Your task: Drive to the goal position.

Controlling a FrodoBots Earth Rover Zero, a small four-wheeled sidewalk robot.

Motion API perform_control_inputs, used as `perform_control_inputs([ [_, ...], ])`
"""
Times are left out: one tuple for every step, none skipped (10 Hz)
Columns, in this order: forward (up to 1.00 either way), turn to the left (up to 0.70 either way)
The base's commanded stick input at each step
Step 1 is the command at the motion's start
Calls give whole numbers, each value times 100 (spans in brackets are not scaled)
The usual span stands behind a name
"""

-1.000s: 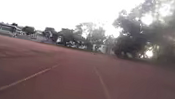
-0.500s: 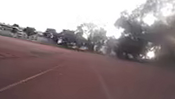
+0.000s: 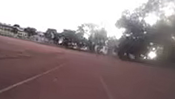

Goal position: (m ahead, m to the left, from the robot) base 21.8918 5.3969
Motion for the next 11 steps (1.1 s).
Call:
perform_control_inputs([
  [69, 2],
  [70, 0],
  [70, -1],
  [70, -5],
  [70, -20],
  [70, -25],
  [70, -23],
  [70, -5],
  [70, 0],
  [70, 0],
  [70, 0],
])
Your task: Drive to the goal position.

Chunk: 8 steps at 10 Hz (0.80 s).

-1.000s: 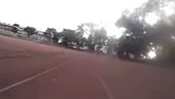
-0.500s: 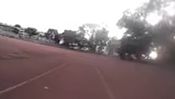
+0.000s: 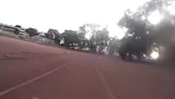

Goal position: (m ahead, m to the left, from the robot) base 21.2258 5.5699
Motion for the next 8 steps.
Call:
perform_control_inputs([
  [70, 0],
  [70, 0],
  [70, 0],
  [70, 0],
  [70, 0],
  [70, 0],
  [70, 0],
  [70, 0],
])
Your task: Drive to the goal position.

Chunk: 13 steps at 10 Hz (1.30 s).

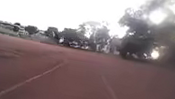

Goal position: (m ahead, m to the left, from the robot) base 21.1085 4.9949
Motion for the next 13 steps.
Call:
perform_control_inputs([
  [70, 0],
  [70, 0],
  [70, 0],
  [70, 0],
  [70, 0],
  [70, 0],
  [70, 0],
  [70, 0],
  [70, 0],
  [70, 0],
  [70, 0],
  [70, 0],
  [70, 0],
])
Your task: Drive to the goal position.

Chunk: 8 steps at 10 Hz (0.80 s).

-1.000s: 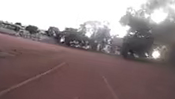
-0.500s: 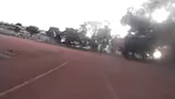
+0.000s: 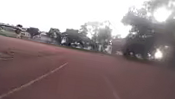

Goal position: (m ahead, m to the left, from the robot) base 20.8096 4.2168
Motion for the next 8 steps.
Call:
perform_control_inputs([
  [70, 0],
  [70, 0],
  [70, 0],
  [70, 0],
  [70, 0],
  [70, 0],
  [70, 0],
  [70, 0],
])
